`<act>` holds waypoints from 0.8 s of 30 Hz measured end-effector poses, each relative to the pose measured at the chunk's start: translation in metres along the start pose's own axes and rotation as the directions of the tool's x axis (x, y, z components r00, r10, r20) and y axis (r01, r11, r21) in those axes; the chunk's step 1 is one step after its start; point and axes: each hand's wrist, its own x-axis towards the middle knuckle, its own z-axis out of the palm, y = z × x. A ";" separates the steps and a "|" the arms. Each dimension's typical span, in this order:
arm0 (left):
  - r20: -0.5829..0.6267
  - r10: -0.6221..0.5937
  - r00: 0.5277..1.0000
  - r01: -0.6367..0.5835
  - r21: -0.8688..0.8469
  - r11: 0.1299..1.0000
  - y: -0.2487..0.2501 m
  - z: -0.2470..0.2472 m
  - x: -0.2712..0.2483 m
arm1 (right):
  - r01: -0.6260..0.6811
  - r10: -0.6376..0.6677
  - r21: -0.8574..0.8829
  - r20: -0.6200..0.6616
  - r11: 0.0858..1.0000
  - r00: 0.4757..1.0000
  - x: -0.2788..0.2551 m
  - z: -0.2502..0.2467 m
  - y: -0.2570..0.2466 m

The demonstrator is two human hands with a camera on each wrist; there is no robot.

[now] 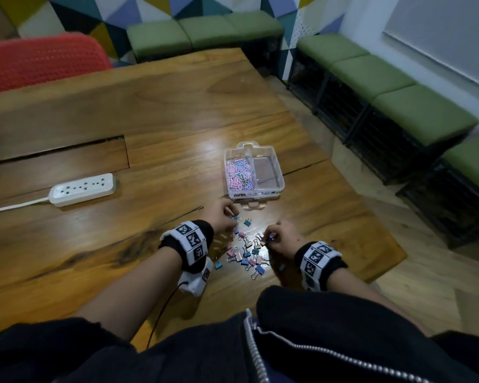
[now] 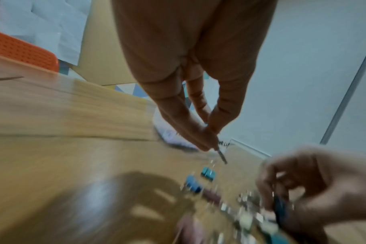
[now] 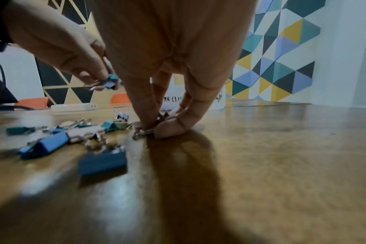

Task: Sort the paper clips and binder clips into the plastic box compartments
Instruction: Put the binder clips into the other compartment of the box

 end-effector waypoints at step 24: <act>0.222 -0.156 0.962 0.011 0.542 0.840 -0.001 0.004 0.000 | 0.126 -0.027 0.380 -0.255 0.916 0.967 0.059 -0.107 -0.009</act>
